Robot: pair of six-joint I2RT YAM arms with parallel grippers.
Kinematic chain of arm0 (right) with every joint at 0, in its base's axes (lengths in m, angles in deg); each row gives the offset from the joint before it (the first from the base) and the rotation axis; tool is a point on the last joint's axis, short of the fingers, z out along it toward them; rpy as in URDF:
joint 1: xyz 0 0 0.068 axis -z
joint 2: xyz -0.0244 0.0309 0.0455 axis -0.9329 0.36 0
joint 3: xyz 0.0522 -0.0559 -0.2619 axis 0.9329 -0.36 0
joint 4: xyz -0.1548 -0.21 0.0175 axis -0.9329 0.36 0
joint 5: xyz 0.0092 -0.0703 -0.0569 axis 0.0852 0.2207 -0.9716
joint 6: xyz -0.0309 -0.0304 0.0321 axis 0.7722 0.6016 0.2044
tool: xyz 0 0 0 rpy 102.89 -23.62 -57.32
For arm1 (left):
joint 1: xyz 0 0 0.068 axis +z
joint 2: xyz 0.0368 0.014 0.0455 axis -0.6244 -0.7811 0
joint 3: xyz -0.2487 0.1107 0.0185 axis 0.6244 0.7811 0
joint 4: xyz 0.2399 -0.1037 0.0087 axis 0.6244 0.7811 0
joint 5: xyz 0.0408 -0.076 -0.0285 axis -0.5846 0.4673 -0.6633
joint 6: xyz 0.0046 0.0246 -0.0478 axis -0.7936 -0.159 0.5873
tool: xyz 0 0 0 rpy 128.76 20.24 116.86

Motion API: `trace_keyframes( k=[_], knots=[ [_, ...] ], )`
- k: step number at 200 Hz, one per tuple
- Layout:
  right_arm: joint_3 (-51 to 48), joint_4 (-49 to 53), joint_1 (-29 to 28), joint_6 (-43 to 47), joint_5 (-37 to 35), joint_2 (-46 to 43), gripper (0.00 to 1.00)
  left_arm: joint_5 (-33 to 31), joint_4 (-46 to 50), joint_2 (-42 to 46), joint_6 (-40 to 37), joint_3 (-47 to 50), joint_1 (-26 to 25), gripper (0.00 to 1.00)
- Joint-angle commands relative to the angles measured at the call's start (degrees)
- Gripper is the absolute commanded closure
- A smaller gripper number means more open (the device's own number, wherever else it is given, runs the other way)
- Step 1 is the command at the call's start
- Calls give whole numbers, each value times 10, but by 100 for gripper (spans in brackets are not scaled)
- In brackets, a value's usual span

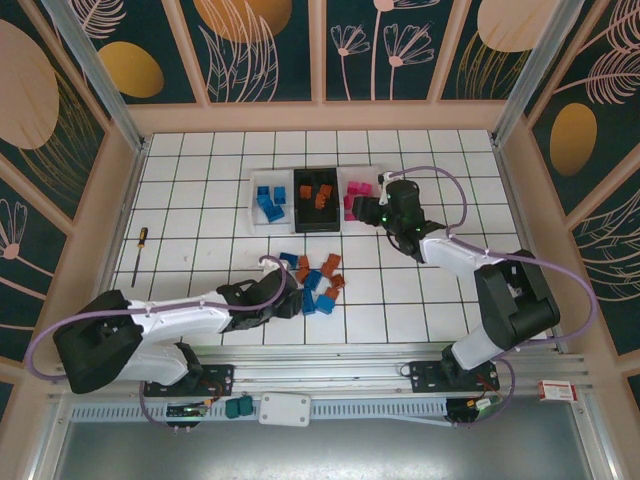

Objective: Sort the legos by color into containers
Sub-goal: Move the lego to the bottom-center of the table.

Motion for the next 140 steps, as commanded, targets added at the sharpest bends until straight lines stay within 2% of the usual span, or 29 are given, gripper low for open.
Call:
trace_keyframes(
  k=[1,46,67,88,98,124,140],
  knots=[
    [-6,-19,-2,-4,-3,-26,40,-17,18,-35,14,-4,-1,46],
    [-15,-15,-2,0,-6,-51,40,-62,83,-16,59,18,10,52],
    [-17,-15,-3,-1,-4,-55,40,-75,116,19,76,35,26,58],
    [-18,-15,-3,0,-2,-57,40,-86,141,71,77,34,33,58],
    [-19,-16,-2,0,-2,-58,40,-82,144,93,67,20,34,53],
    [-19,-19,-2,-4,3,-58,40,-50,127,117,36,-13,33,29],
    [-20,-17,-2,-5,3,-61,40,-35,116,99,33,-12,32,24]
  ],
)
